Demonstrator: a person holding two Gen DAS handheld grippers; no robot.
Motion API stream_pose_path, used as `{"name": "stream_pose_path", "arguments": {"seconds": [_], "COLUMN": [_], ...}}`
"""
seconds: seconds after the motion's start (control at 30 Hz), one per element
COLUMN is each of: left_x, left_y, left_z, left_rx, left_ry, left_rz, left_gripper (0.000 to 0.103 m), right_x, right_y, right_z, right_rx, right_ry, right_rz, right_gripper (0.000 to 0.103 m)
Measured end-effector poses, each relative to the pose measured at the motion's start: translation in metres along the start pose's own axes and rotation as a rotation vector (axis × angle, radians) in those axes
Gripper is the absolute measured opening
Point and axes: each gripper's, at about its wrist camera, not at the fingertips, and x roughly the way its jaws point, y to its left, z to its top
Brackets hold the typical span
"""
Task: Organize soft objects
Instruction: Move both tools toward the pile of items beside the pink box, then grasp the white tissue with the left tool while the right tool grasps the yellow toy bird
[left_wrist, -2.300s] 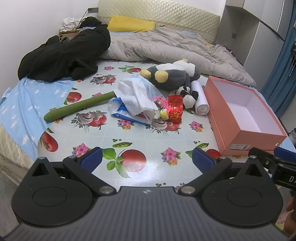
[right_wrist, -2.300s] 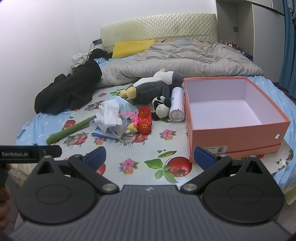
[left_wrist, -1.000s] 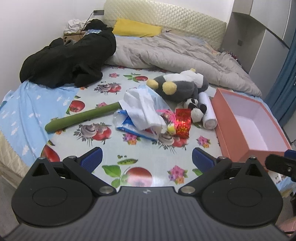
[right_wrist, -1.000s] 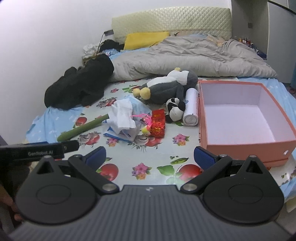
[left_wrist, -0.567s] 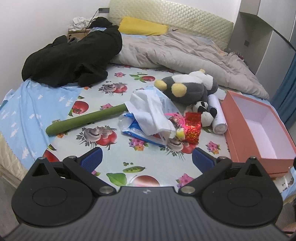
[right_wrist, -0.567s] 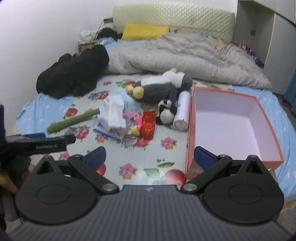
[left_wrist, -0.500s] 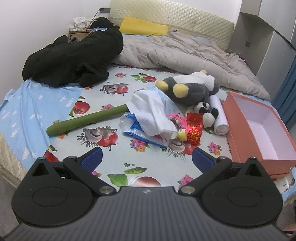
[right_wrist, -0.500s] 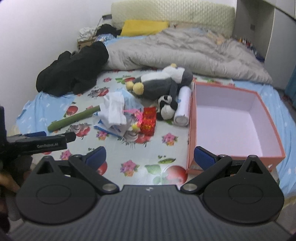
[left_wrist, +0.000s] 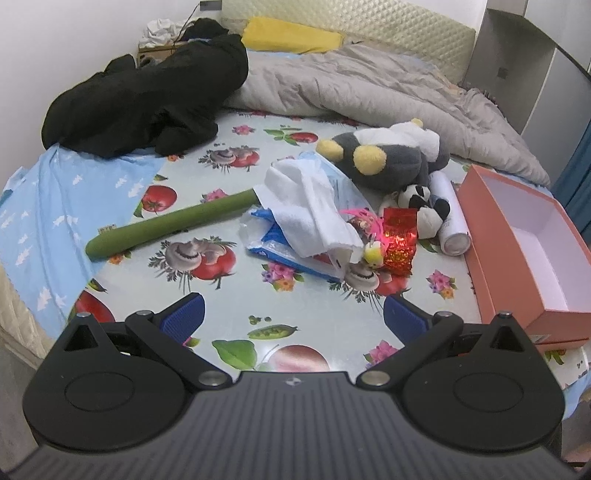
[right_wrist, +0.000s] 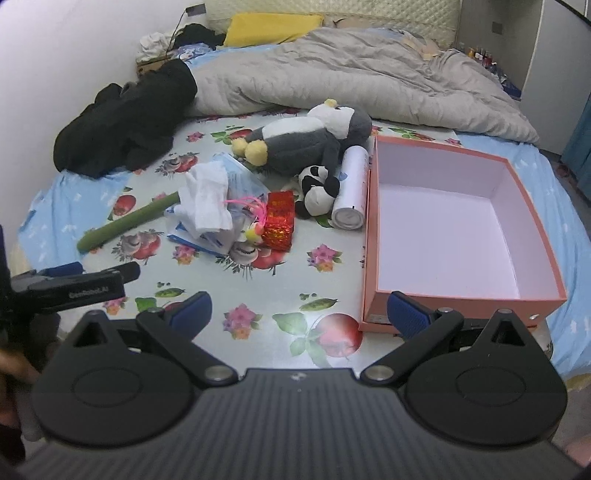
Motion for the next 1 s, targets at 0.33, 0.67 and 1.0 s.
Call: {"name": "stream_pose_path", "arguments": {"seconds": [0.33,0.67,1.0], "left_x": [0.022,0.046,0.073], "left_y": [-0.014,-0.004,0.004], "left_z": [0.008,0.018,0.022], "left_rx": [0.010,0.008,-0.029], "left_ry": [0.007,0.022,0.042], "left_rz": [-0.028,-0.021,-0.035], "left_gripper": [0.103,0.103,0.103], "right_x": [0.023,0.073,0.116], "right_y": [-0.012,-0.002,0.012], "right_z": [0.010,0.012,0.000], "right_rx": [0.048,0.043,-0.034], "right_ry": [0.010,0.043,-0.016], "right_rz": [0.048,0.054,0.065], "right_gripper": [0.103,0.103,0.103]}}
